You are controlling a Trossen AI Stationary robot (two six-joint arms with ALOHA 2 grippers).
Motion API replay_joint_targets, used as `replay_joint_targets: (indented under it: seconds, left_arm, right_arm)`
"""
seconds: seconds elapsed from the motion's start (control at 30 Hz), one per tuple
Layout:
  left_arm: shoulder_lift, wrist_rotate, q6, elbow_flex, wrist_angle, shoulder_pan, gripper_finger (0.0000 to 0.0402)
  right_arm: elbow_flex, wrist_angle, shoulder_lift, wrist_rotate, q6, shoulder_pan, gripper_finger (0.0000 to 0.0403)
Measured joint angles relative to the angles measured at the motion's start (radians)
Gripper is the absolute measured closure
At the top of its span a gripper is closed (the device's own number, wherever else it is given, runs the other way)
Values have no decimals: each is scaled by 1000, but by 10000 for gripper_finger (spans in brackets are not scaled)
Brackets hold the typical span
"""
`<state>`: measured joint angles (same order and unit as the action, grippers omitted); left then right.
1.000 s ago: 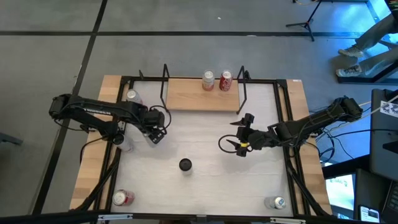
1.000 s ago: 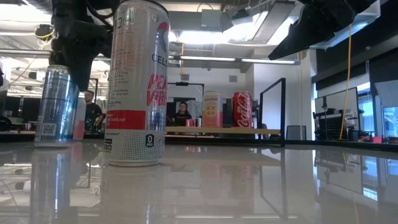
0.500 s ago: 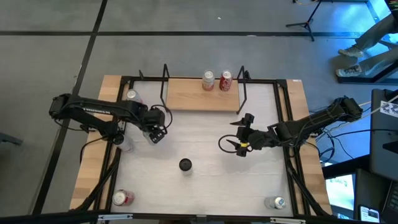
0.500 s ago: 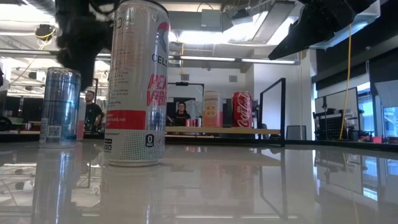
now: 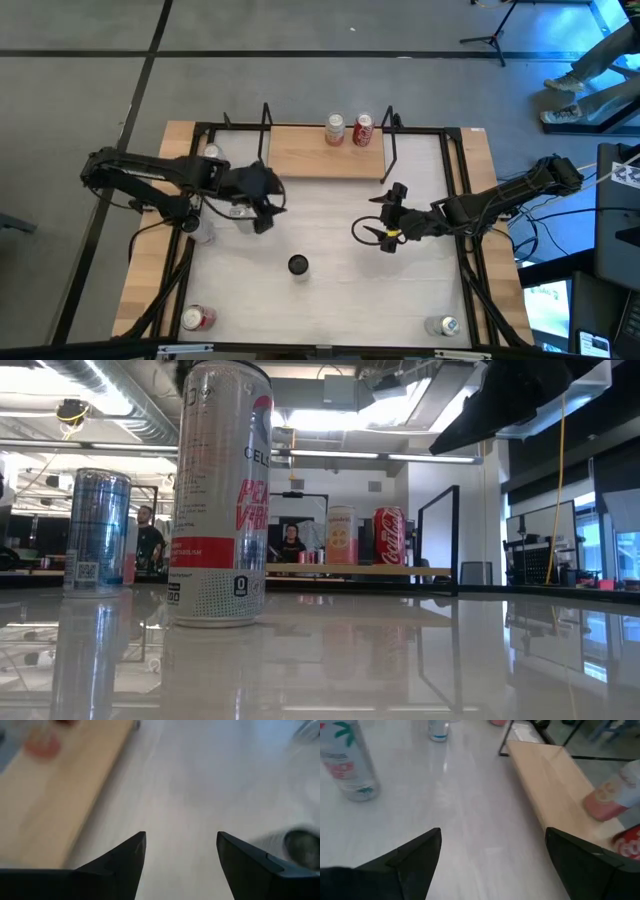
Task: Place canned beverage on shelf
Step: Put the bottom blue soda can on the shelf
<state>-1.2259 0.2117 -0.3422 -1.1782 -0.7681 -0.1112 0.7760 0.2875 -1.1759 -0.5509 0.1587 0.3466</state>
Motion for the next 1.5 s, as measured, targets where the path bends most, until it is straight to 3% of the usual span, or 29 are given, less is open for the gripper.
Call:
replay_joint_targets:
  seconds: [0.17, 0.23, 0.33, 0.43, 0.77, 0.93, 1.17, 1.27, 1.5]
  left_arm:
    - [-36, 29, 101, 92, 239, -130, 168]
    - [-41, 93, 105, 139, 292, -185, 168]
    - [-44, 230, 32, 206, 320, -265, 168]
    - [-43, 296, -76, 255, 316, -331, 168]
    - [-72, 300, -198, 465, 584, -429, 168]
    - [-127, 270, -194, 470, 650, -448, 168]
    - [-192, 244, -206, 470, 684, -464, 168]
    - [-232, 235, -207, 470, 716, -482, 168]
    - [-298, 238, -170, 470, 758, -505, 168]
  right_arm:
    - [0, -14, 0, 55, -5, 0, 49]
    - [0, -33, 0, 83, -5, 0, 49]
    - [0, -72, -9, 140, -6, 0, 49]
    - [0, -137, -46, 156, -27, 1, 49]
    - [0, -369, -251, 260, -105, 1, 49]
    - [3, -467, -283, 336, -102, 0, 49]
    - [3, -510, -302, 343, -54, 13, 49]
    - [14, -390, -279, 370, 22, 47, 49]
    - [270, 218, -244, 360, 410, 203, 49]
